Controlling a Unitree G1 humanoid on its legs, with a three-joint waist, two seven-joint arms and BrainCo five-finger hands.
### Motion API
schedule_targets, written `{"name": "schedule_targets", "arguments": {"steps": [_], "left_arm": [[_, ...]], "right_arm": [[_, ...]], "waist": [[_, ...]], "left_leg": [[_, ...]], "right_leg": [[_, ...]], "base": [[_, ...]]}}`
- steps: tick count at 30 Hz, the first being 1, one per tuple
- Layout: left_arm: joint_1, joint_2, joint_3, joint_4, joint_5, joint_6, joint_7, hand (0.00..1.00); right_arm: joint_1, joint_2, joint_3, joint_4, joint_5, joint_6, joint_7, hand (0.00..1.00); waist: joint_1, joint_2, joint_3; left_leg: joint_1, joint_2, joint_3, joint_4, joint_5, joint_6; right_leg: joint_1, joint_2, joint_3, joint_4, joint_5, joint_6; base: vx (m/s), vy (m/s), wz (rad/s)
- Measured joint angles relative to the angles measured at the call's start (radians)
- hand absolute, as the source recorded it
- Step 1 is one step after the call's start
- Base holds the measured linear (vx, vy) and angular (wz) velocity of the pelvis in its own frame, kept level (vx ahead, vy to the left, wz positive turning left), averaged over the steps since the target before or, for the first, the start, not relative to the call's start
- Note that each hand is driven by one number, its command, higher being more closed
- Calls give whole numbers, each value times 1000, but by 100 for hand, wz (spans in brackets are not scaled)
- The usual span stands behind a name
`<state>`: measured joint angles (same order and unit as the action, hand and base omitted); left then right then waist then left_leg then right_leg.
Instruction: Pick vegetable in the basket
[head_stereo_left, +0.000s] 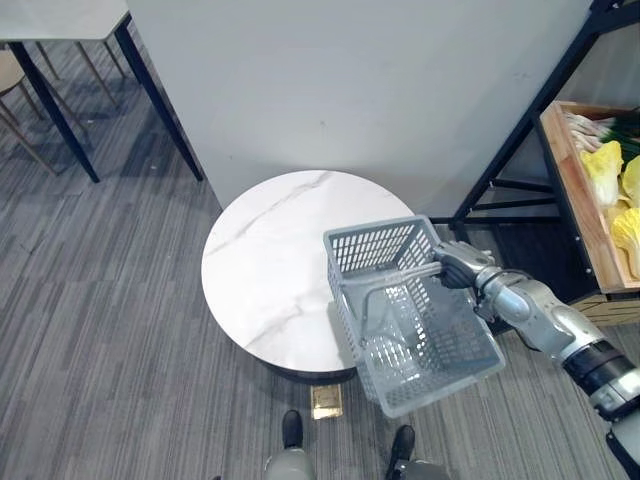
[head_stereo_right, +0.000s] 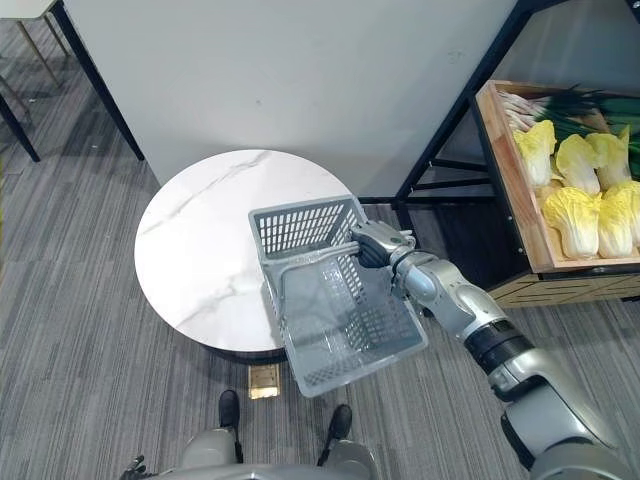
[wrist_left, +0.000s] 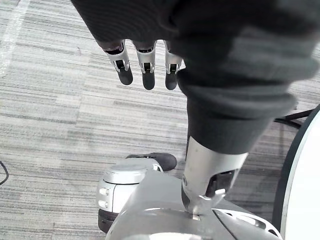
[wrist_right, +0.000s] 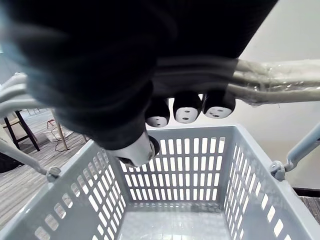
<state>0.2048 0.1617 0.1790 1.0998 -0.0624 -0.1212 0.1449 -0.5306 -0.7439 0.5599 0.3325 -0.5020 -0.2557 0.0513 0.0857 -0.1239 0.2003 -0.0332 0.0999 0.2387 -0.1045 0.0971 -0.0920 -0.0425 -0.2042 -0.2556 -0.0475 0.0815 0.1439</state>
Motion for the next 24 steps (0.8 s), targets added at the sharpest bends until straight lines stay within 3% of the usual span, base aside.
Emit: {"name": "schedule_targets", "arguments": {"steps": [7, 11, 12, 13, 14, 15, 16, 17, 19, 21, 23, 24], "left_arm": [[26, 3, 23, 0, 8, 0, -3, 0], [23, 16, 0, -7, 40, 2, -7, 0], [22, 31, -15, -8, 42, -1, -8, 0], [11, 49, -16, -13, 45, -1, -15, 0], [10, 56, -24, -14, 47, 3, -23, 0], [11, 50, -37, -10, 58, 3, -26, 0], [-4, 31, -45, 5, 73, 4, -23, 0], [-5, 26, -56, 7, 78, 5, -20, 0], [4, 36, -71, 13, 77, 10, -21, 0], [3, 42, -79, 15, 77, 16, -19, 0], [-7, 43, -83, 25, 77, 16, -20, 0], [-15, 44, -86, 35, 77, 16, -21, 0]], "right_arm": [[143, -41, -2, -30, -1, -12, 23, 100], [223, -62, -42, -106, -31, -10, 23, 100], [225, -63, -53, -133, -40, -7, 23, 100], [225, -63, -60, -156, -52, -4, 23, 100], [219, -62, -65, -164, -63, -3, 23, 100], [217, -60, -67, -166, -73, 0, 21, 100], [209, -50, -58, -164, -89, 11, 21, 100], [205, -50, -48, -158, -87, 13, 20, 100], [189, -45, -38, -154, -88, 5, 19, 100], [111, -10, -25, -106, -89, -6, 18, 100], [63, 11, -25, -79, -89, -5, 16, 100], [50, 19, -25, -71, -89, 5, 13, 100]], "waist": [[0, -12, -27], [-6, -8, -27], [-18, -7, -28], [-38, -34, -24], [-38, -36, -23], [-34, -7, -26], [-28, 17, -13], [-27, 39, -11], [-23, 34, -16], [7, 21, -39], [10, 23, -44], [9, 28, -45]], "left_leg": [[42, -6, 30, 46, -40, 10], [-44, 27, 83, 300, -190, 20], [-97, 48, 108, 381, -238, 32], [-137, 38, 132, 469, -276, 50], [-151, 8, 137, 519, -307, 86], [-139, 24, 151, 487, -327, 132], [-111, 64, 246, 451, -311, 159], [-76, 83, 291, 421, -305, 169], [-33, 84, 365, 384, -297, 178], [0, 87, 516, 333, -283, 182], [-3, 89, 588, 311, -269, 176], [-6, 91, 645, 298, -252, 163]], "right_leg": [[10, -19, 41, 62, -13, 12], [-44, -29, 109, 146, -18, 16], [-84, -25, 143, 161, -13, 23], [-135, -34, 166, 173, -9, 22], [-144, -35, 194, 126, 6, -3], [-126, -38, 145, 98, -26, -34], [-173, -74, -19, 268, -85, -141], [-179, -106, -146, 459, -118, -180], [-132, -151, -258, 585, -151, -223], [-49, -188, -399, 653, -179, -231], [-11, -200, -438, 657, -187, -228], [20, -202, -458, 622, -195, -188]], "base": [[18, 17, -13], [-46, 67, -49], [-161, 118, -70], [-207, 155, -92], [-185, 148, -87], [-236, 234, -126], [-215, 255, -144], [-156, 268, -143], [-50, 219, -130], [-78, 175, -191], [-93, 71, -155], [-96, 11, -160]]}}
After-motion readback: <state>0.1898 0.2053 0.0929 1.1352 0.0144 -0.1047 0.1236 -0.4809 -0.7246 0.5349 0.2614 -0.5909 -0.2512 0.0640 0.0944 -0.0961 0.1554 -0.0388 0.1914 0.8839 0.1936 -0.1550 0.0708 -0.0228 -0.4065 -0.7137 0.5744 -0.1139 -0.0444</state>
